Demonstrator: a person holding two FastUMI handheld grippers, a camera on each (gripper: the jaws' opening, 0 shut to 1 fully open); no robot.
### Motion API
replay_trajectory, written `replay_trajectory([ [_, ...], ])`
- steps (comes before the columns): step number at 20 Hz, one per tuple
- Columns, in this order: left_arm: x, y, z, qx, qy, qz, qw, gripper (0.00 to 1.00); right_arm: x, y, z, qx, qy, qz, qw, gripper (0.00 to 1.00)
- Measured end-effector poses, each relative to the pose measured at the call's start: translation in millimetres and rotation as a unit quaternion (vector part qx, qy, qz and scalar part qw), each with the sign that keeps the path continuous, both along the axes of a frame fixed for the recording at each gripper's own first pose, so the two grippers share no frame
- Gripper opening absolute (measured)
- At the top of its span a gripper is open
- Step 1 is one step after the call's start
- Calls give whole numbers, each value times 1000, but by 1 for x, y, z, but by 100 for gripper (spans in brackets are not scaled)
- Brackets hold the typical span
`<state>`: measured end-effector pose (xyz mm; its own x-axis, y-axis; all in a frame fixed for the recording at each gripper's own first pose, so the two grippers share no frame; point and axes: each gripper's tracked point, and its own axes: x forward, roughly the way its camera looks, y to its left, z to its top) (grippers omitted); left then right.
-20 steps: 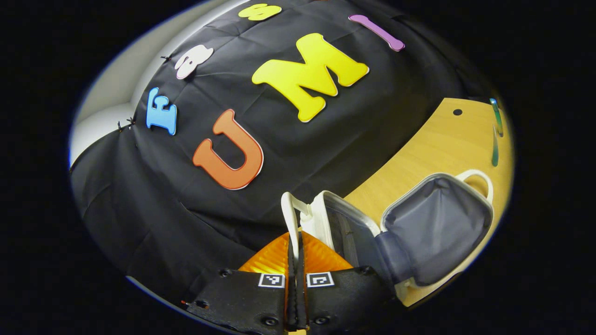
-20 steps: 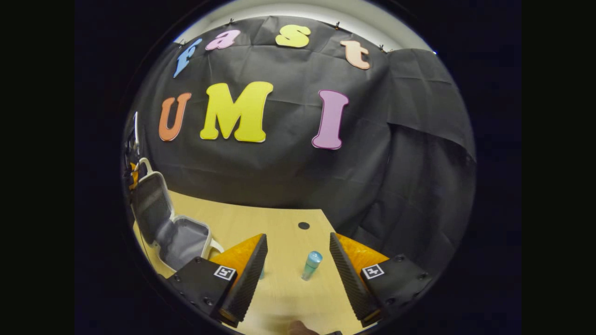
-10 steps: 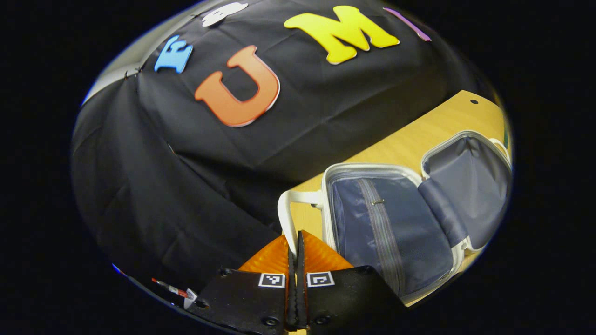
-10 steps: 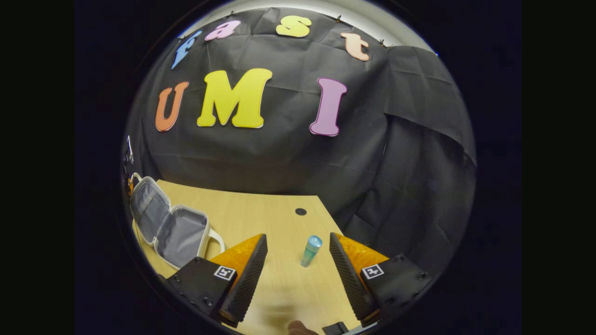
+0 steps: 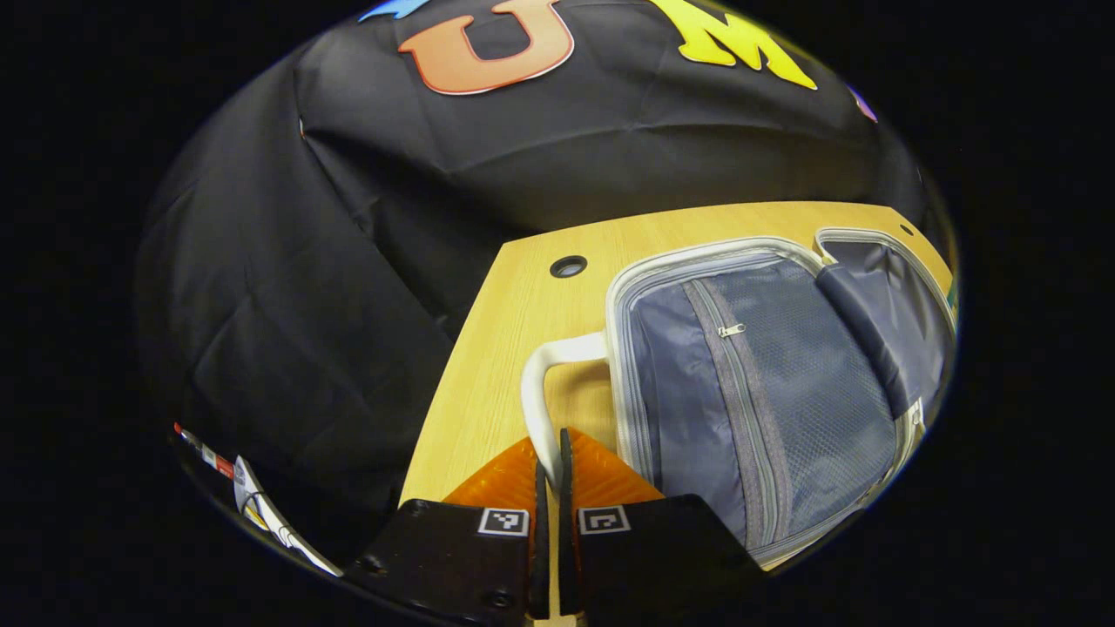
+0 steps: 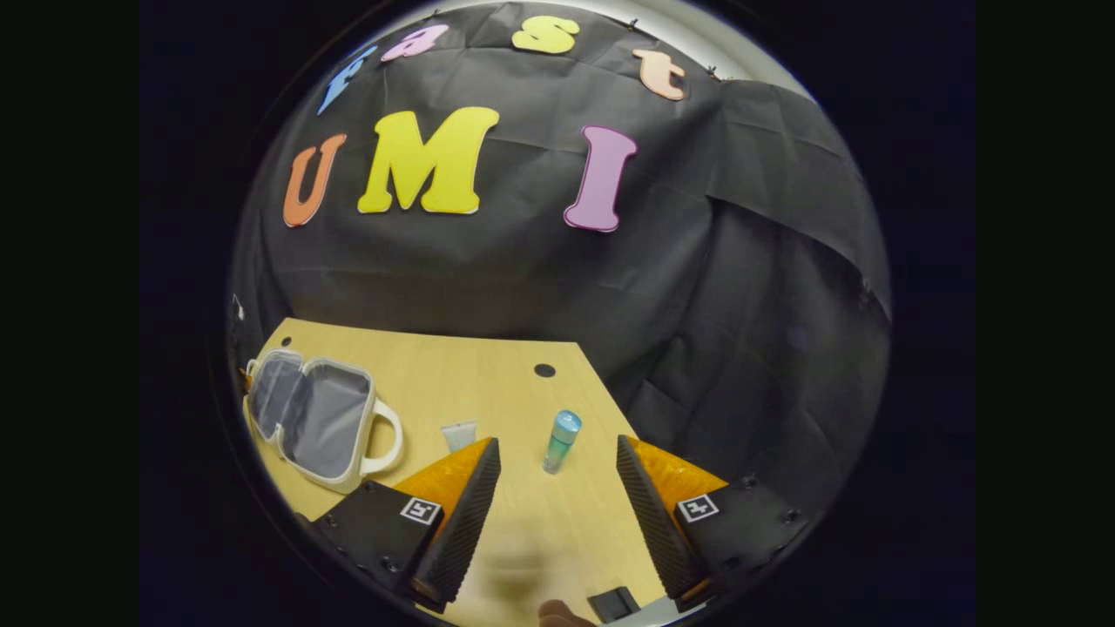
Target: First open the suitcase, pack the skin care products into it, and then close the suitcase.
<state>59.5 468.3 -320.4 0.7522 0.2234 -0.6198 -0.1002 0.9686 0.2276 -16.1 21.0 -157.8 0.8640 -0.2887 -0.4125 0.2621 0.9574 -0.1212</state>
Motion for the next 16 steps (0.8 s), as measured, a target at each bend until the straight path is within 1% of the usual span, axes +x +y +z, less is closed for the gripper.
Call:
replay_trajectory([
  [2,1,-3,0,-7,-16,-1,1000,10,-1,-1,-3,-3,5,0,1000,80],
  [3,0,0,1,1,-22,4,1000,15,-3,-1,-4,-6,6,2,1000,80],
  [4,-2,11,1,14,-22,19,999,21,-4,0,-4,-8,7,4,1000,80],
  [6,-4,17,10,-1,-42,35,998,59,-3,-1,-3,-10,4,6,1000,80],
  [8,-10,12,23,-28,-58,49,997,77,-3,0,-2,-12,-1,14,1000,80],
  [9,-15,4,26,-45,-57,54,996,100,-2,0,-3,-15,-4,19,1000,80],
  [10,-25,-6,36,-56,-61,56,995,100,0,0,-2,-17,-6,26,999,80],
  [13,-34,-46,72,-72,-90,52,992,100,5,-1,-6,-12,-14,52,998,79],
  [16,-40,-106,122,-65,-151,27,986,100,11,-7,-8,1,-19,73,997,80],
])
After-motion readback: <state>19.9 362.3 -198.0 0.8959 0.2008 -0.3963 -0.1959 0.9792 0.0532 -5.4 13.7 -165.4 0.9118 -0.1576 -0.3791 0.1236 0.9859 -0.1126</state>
